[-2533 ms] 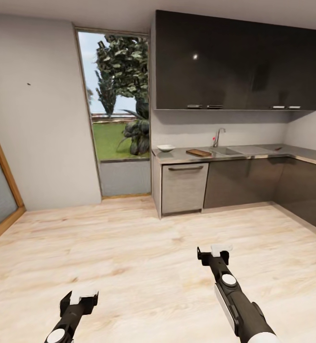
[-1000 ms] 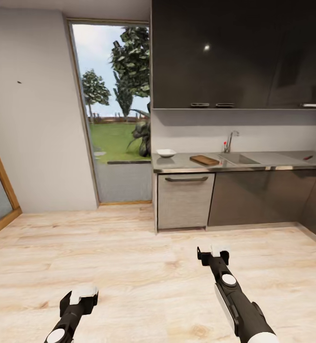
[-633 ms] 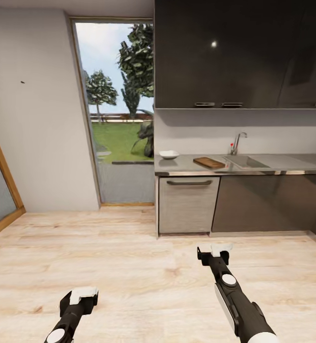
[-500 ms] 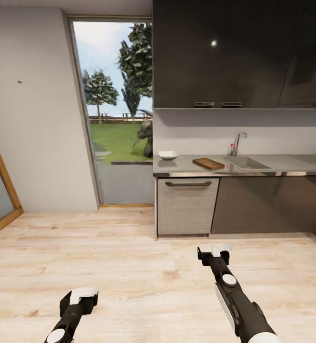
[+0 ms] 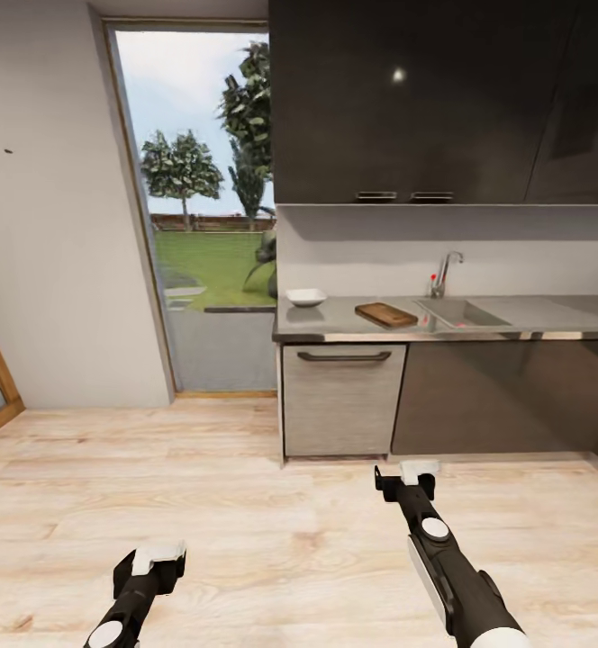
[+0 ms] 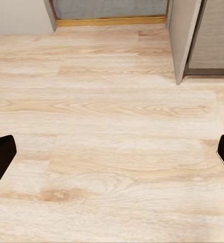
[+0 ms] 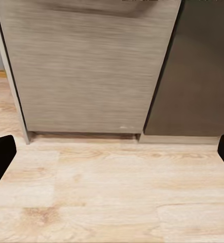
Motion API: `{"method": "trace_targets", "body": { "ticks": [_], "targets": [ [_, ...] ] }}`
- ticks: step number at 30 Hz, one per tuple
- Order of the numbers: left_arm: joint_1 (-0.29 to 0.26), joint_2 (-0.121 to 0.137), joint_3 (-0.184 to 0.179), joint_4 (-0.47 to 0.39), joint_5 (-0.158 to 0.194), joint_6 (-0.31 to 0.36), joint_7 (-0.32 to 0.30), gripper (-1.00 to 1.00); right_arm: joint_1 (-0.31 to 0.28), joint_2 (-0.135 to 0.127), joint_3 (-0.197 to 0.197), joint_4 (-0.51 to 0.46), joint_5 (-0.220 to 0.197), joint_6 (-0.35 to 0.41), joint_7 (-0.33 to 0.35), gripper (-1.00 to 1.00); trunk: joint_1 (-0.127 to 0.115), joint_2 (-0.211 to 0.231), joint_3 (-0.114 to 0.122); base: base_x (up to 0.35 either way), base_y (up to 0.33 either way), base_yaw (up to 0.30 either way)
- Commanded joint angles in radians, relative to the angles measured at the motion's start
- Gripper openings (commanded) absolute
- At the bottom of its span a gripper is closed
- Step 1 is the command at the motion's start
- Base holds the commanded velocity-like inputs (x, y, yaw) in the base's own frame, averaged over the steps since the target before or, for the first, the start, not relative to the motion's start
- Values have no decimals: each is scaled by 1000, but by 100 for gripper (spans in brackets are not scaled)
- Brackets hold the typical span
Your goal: In the kitchen, take the Vidalia onion out of the sink, dice it on the chopping board with the paring knife, put the diced onion into the bowl on the countertop, then place both the paring knife and the chopping board into the sink.
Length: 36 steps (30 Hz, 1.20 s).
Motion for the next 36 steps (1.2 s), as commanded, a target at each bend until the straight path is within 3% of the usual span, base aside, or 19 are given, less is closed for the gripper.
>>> {"method": "trace_targets", "body": {
  "ticks": [1, 21, 36],
  "targets": [
    [0, 0, -1, -1, 1, 0, 3, 100, -1, 0, 1, 0, 10, 1, -5, 100, 0, 0, -1, 254, -211, 0],
    [0, 0, -1, -1, 1, -1, 3, 100, -1, 1, 2, 0, 11, 1, -5, 100, 0, 0, -1, 255, -189, 0],
    [0, 0, -2, 0, 1, -3, 3, 100, -1, 1, 2, 0, 11, 1, -5, 100, 0, 0, -1, 185, -10, 0]
  ]
}}
